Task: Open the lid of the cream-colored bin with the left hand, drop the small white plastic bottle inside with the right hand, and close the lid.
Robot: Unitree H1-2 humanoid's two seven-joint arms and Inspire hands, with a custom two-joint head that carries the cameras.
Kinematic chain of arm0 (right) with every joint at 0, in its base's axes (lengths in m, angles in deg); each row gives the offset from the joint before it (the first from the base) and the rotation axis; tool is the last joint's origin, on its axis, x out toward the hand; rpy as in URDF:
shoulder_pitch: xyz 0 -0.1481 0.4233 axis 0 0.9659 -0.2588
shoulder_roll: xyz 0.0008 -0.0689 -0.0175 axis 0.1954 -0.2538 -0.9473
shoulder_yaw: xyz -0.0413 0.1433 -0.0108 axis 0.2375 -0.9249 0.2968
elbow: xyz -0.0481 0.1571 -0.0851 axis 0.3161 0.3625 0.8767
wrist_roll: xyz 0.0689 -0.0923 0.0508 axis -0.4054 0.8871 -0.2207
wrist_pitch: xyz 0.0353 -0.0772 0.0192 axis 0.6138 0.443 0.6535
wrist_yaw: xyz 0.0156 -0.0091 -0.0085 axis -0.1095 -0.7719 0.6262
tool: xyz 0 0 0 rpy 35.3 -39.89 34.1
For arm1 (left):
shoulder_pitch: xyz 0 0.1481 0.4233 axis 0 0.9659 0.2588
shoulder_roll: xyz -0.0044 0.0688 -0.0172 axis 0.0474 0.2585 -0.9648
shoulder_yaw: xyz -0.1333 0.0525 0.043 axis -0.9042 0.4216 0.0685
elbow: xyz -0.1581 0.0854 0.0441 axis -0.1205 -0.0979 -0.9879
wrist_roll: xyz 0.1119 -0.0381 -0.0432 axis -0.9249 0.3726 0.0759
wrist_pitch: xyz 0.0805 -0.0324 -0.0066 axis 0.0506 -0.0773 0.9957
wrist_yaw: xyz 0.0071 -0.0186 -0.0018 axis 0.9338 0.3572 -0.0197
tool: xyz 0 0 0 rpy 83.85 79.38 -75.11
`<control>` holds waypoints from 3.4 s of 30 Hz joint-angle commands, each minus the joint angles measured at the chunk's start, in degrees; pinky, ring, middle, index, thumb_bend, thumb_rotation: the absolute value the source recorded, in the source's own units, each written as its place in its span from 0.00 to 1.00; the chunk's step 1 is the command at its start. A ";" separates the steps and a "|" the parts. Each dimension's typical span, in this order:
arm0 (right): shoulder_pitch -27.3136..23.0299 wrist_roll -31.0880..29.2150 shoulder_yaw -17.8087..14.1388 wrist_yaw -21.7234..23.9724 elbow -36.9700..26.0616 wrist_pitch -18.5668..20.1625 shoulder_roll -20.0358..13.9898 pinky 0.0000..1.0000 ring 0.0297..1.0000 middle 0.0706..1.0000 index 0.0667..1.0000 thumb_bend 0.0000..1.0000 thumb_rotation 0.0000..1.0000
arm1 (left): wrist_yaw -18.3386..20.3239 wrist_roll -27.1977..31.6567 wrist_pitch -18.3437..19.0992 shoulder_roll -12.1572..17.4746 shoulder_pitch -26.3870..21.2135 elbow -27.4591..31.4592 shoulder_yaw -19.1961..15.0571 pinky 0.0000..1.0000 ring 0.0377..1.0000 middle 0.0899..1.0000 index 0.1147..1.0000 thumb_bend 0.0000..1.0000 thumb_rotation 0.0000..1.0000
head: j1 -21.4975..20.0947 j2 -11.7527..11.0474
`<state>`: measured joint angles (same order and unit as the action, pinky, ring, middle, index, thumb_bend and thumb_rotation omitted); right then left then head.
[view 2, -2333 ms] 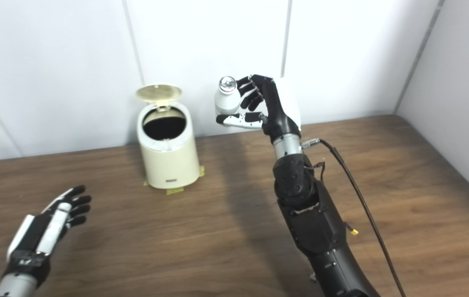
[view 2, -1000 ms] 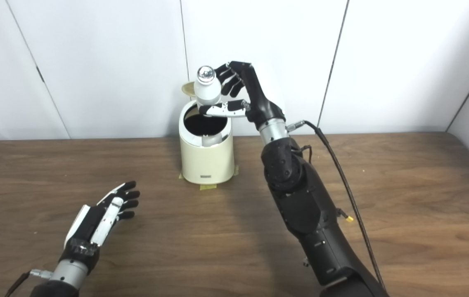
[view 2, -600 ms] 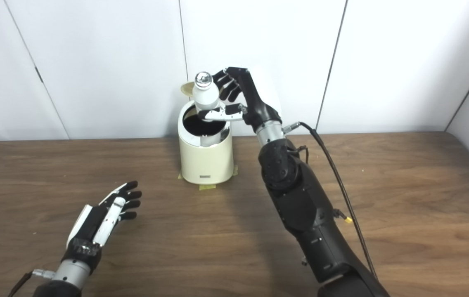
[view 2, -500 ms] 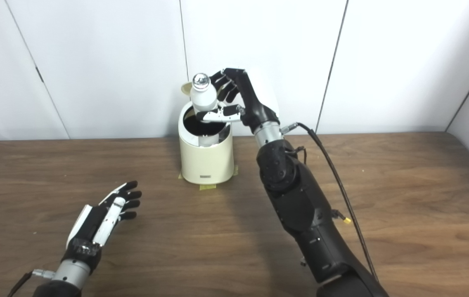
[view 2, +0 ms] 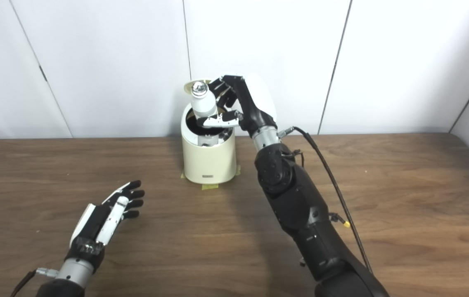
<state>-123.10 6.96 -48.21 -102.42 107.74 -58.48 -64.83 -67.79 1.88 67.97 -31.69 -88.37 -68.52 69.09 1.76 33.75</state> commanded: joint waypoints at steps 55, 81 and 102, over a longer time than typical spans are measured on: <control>-3.84 2.25 1.24 1.11 -0.21 1.57 -2.08 0.44 0.43 0.46 0.47 0.52 0.00 | -0.66 -0.60 -2.02 0.15 -1.46 1.94 -0.36 0.80 0.83 0.82 0.90 0.41 0.97 | -1.31 0.56; -3.21 2.87 1.69 3.09 -1.61 4.06 -2.53 0.51 0.55 0.46 0.46 0.53 0.00 | -0.49 -0.76 -1.78 0.55 -1.13 2.46 -0.12 0.81 0.82 0.82 0.90 0.44 0.97 | -1.50 1.12; -2.87 3.96 2.34 2.76 -1.78 4.82 -3.04 0.54 0.63 0.67 0.66 0.90 0.11 | -0.65 -0.64 -1.75 0.26 -1.32 2.31 -0.21 0.80 0.81 0.82 0.90 0.44 0.96 | -1.56 1.26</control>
<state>-123.48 10.77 -45.55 -98.76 107.97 -52.60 -67.21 -67.66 1.70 67.96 -31.58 -88.20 -68.01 68.94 0.18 34.98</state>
